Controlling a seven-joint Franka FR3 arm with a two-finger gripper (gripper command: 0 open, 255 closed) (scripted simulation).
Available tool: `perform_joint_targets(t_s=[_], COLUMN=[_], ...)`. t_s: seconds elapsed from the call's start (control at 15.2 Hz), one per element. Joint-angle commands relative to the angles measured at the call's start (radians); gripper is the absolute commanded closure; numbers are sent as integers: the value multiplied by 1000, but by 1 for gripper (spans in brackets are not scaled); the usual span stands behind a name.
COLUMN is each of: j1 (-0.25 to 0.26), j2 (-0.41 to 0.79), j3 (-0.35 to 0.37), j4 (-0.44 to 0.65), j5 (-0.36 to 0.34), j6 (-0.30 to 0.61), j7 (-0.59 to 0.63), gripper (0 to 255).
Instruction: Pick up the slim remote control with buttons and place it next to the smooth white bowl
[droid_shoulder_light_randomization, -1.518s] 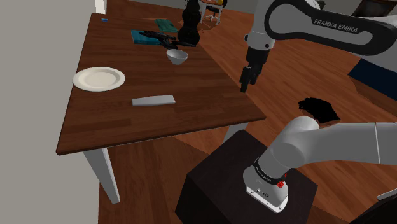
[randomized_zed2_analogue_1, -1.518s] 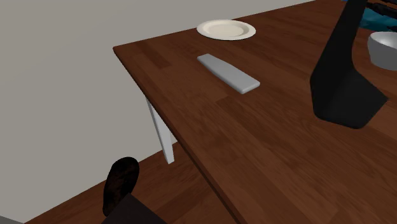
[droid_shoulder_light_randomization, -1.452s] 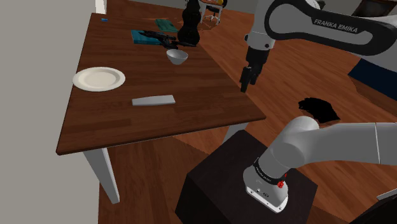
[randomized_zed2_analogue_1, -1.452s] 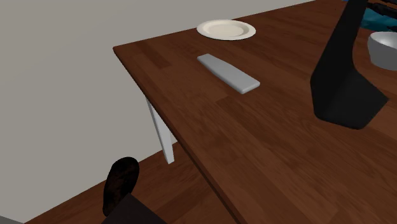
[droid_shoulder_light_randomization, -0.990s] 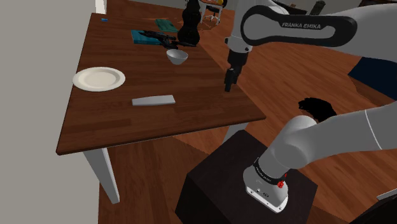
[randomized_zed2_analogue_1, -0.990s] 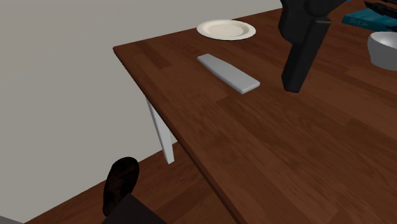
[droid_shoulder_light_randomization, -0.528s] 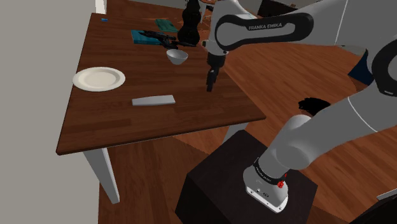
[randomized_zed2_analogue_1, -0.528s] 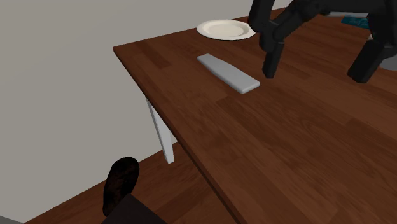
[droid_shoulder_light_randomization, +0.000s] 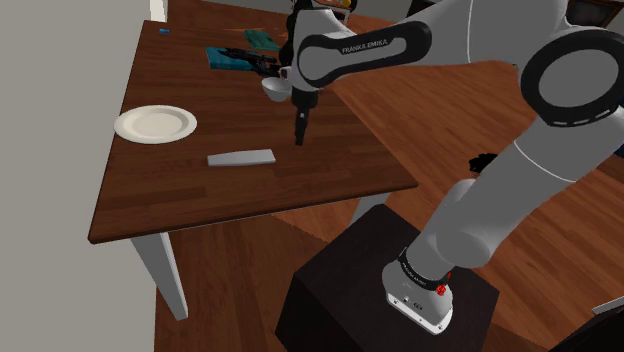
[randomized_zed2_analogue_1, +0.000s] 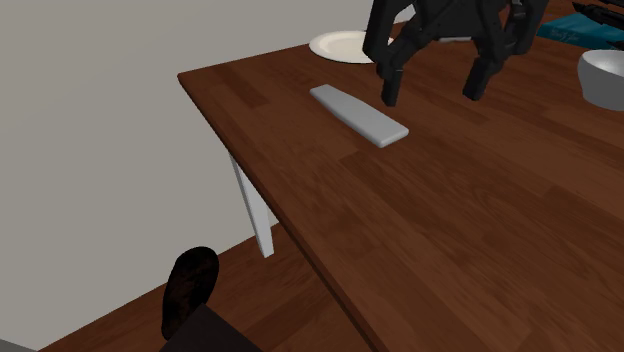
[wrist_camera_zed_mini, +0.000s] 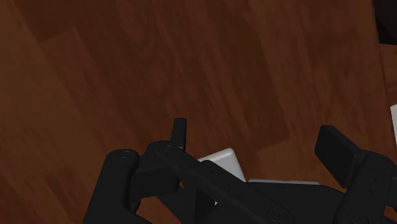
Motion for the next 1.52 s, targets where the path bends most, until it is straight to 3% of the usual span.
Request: perform_joint_targets(t_s=[0.0, 0.86, 1.45], j1=[12, 86, 86], j2=[65, 441, 488], j3=[7, 98, 97], j4=[36, 376, 337], j5=[6, 14, 11], j6=[38, 129, 215], j7=[-46, -265, -263], gripper=[0, 0, 0])
